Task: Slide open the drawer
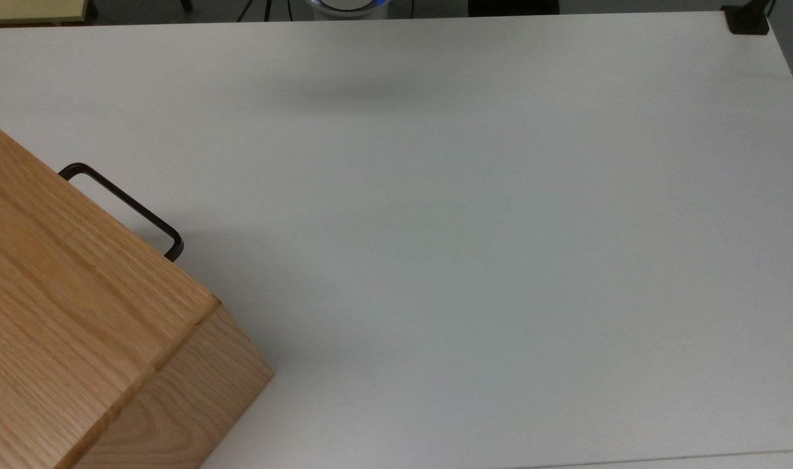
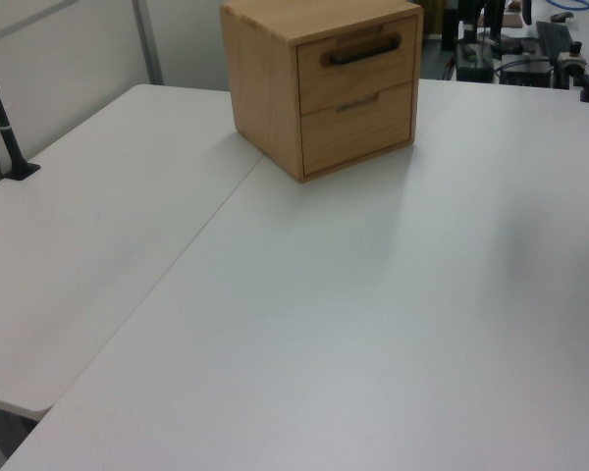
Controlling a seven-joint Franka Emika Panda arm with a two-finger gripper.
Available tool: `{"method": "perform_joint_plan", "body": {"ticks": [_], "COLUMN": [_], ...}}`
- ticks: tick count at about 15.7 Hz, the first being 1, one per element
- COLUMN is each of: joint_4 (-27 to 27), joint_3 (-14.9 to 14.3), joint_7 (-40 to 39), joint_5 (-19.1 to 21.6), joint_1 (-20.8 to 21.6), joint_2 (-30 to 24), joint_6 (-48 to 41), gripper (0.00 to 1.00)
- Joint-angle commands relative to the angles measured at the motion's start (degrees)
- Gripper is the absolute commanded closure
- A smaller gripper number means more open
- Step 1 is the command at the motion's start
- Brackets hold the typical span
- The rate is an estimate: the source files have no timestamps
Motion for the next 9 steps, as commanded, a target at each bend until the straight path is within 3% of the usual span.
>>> {"method": "perform_joint_plan", "body": {"ticks": [1, 9], "joint_4": [-0.17, -0.52], "joint_3": [0.9, 1.26], "joint_7": [-1.15, -2.55], "joint_5": [0.72, -0.25], "joint_1": [0.33, 3.49], "joint_2": [-0.85, 0.73], "joint_6": [-1.37, -0.85], "gripper": [0.0, 0.0]}}
